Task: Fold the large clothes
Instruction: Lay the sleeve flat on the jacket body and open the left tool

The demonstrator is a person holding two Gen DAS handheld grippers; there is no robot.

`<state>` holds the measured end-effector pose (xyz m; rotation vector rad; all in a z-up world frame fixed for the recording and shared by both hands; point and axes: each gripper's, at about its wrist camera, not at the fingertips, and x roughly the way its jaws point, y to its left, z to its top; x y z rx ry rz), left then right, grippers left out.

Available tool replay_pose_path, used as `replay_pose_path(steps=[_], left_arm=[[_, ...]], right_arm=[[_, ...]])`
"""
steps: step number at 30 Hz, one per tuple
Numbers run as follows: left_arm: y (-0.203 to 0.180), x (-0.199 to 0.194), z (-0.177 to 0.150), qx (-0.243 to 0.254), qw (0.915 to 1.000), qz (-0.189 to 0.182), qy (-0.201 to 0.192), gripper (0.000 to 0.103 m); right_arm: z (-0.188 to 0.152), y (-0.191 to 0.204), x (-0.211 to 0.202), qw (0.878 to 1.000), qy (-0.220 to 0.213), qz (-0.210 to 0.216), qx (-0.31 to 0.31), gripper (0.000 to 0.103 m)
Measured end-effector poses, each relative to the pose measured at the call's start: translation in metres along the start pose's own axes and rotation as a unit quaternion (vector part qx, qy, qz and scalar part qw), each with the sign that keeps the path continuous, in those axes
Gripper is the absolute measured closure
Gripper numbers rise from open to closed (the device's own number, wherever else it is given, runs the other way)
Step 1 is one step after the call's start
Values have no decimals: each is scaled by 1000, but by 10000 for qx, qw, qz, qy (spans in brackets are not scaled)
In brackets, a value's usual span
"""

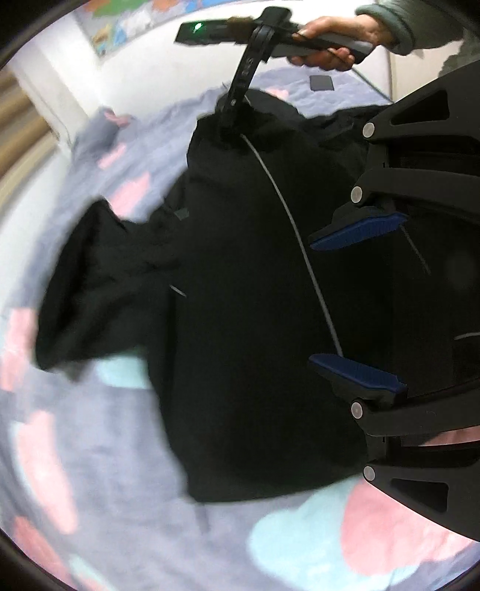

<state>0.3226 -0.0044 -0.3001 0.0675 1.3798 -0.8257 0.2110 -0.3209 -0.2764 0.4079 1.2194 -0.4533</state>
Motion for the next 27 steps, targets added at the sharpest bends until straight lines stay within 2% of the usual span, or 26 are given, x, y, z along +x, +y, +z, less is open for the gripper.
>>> replay_pose_path(steps=[3,5,7,12,14,16,18,22,25,27], left_arm=[[25,38,-2,-483,9977,320,343,44],[37,49,-3,-814,9961,174,289,43],[39,50,0,-926,9953,157,250,43],[27,42,1,-629,9967,402,331,43],[22,32,-1,-581,9967,454,329,43],[17,15,-6,-532,9974,402,273,42],[11,0,-14,-460,9983,337,124,42],[16,3,-30,-578,9967,516,236,42],[16,24,-41,-475,9946,844,381,42],[10,35,-43,-279,9926,1100,433,42]], right_arm=[[-15,-7,38,9988,418,-176,173,65],[-25,-15,61,9974,610,-164,341,65],[-27,-20,72,9964,674,-124,509,63],[-17,-23,61,9947,788,-67,655,55],[-13,-17,38,9969,548,-48,568,48],[-13,-2,10,9993,157,-40,324,28],[-17,19,-4,10000,-56,5,49,25],[-30,59,28,9981,199,-233,-532,26],[-47,62,87,9939,966,-292,-451,22],[-47,59,91,9955,850,-287,-320,21]])
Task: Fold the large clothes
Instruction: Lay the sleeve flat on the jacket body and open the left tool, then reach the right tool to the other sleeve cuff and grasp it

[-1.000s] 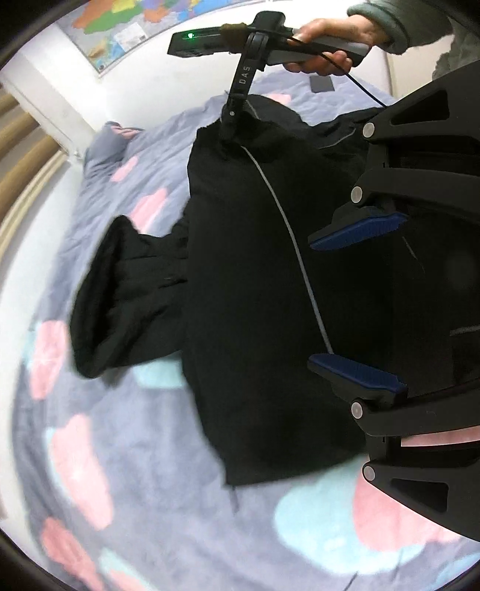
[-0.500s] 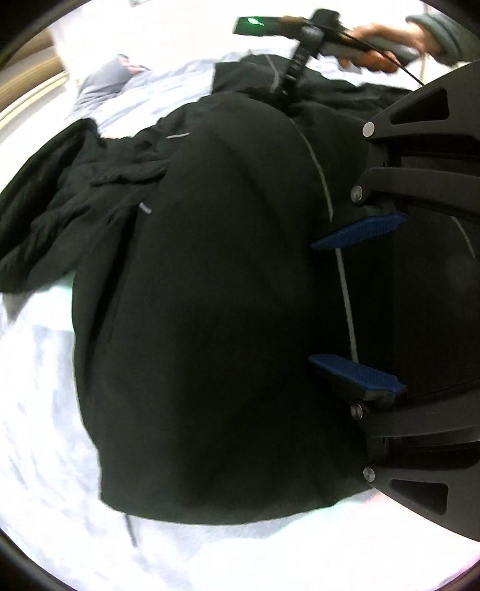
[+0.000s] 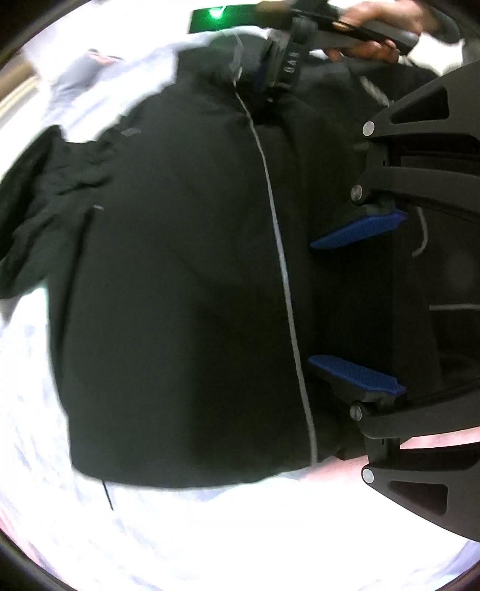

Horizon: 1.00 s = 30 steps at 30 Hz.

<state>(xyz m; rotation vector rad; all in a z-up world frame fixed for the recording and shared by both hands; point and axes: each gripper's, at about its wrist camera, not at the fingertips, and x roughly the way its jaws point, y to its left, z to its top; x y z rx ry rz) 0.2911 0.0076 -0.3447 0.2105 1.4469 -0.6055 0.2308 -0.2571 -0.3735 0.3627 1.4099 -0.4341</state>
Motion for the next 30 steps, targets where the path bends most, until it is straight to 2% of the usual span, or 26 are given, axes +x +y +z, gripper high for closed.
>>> replay_pose_path(steps=[2,4,8,11,14,20,25,30], left_arm=[[-9,-3,0,68,9996,269,-12,42],[-15,-15,-4,90,9992,374,-105,41],[-27,-55,-28,90,9982,331,-494,41],[-36,-81,-48,36,9974,148,-698,41],[-56,-106,-67,79,9954,76,-952,41],[-113,-144,-92,268,9903,156,-1353,41],[-157,-154,-105,4,9880,131,-1541,41],[-205,-153,-118,-133,9868,97,-1614,41]], right_arm=[[2,-2,-8,9998,92,10,161,22],[-3,-7,-28,9994,8,152,325,22],[-34,-24,-80,9962,-471,550,490,22],[-56,-42,-102,9956,-615,439,550,22],[-75,-70,-123,9932,-795,475,705,22],[-93,-131,-162,9871,-1245,518,858,22],[-99,-178,-174,9855,-1330,617,860,22],[-105,-244,-172,9851,-1317,576,939,22]])
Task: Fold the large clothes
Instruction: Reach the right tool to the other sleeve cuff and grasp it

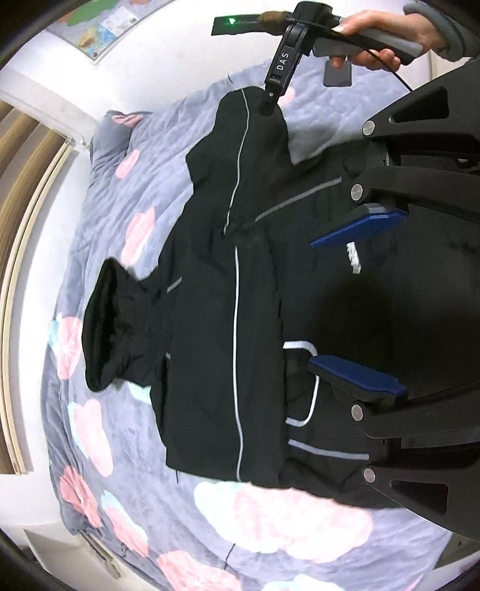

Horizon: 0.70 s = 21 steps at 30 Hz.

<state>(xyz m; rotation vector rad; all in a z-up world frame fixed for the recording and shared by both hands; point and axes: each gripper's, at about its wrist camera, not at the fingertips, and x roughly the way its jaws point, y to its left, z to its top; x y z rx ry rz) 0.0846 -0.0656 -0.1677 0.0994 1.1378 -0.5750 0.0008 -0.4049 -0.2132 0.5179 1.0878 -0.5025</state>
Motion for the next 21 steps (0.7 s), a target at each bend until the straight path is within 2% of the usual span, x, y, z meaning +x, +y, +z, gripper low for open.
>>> replay_pose_path(steps=[6,12,16,21], left_arm=[[-58,-1,-29,6,10000,65,-46,41],[-99,7,-38,-37,10000,17,4,41],[-115,8,-37,-24,9999,149,21,41],[-118,7,-33,-98,9993,354,31,41]], right_arm=[[5,-87,3,9991,117,-12,408,22],[24,-171,-11,9957,-146,-126,909,22],[38,-227,-13,9899,-318,-83,1376,22],[58,-283,5,9844,-324,-83,1725,22]])
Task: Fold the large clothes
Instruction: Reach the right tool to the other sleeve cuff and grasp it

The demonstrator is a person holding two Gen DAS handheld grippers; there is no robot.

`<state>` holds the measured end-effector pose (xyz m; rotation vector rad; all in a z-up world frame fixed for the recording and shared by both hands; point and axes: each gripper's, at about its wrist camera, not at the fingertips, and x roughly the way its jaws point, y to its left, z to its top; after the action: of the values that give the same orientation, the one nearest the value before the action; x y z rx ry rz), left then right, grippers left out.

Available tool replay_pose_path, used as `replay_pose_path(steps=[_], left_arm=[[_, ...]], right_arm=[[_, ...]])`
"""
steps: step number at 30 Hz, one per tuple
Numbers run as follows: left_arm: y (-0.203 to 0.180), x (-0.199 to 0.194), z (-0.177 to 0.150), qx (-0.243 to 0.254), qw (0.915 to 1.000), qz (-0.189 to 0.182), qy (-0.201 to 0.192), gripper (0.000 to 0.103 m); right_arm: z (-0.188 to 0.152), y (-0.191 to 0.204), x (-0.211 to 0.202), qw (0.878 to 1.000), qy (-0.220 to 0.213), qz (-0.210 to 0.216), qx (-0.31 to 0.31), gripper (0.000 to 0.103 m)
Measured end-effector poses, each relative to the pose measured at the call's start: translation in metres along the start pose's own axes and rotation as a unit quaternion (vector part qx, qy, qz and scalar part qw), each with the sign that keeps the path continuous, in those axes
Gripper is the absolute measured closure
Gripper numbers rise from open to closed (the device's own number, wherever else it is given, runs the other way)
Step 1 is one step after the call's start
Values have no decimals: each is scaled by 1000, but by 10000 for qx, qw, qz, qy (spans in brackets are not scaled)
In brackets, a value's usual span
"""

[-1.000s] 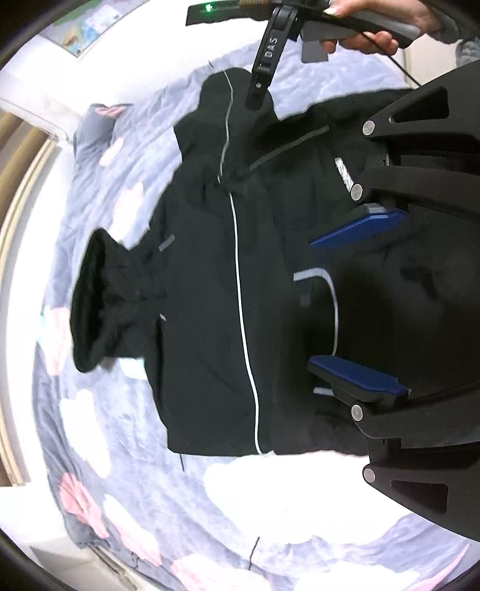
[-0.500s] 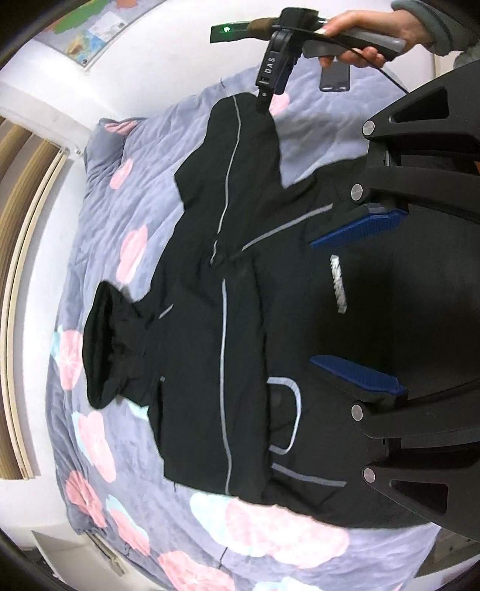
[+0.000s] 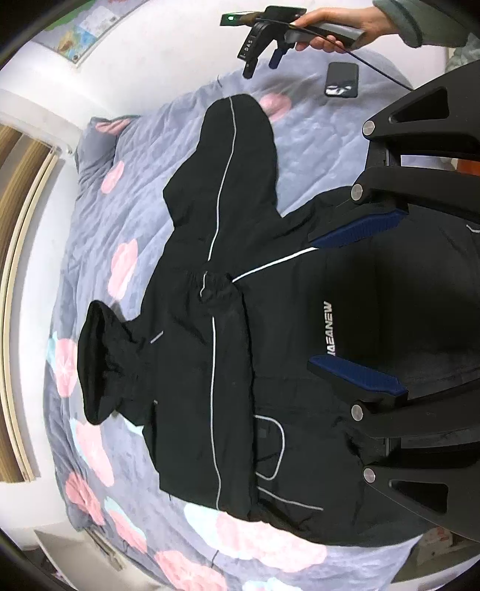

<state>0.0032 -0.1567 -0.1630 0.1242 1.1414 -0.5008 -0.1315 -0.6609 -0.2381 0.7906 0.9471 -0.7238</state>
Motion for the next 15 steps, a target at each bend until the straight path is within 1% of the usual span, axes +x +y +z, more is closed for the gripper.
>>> replay_pose_path(steps=[2,7,12,15], left_arm=[[0,1,3,-40,10000,79,29,41],[1,10,10,-83,9995,264,133,41],[3,25,20,-169,9988,388,255,41],[3,37,28,-257,9981,417,374,41]], right_arm=[[14,-12,14,9999,52,90,131,22],[42,-25,53,9988,152,249,382,22],[55,-35,91,9966,251,160,774,22],[60,-46,109,9937,219,111,1090,22]])
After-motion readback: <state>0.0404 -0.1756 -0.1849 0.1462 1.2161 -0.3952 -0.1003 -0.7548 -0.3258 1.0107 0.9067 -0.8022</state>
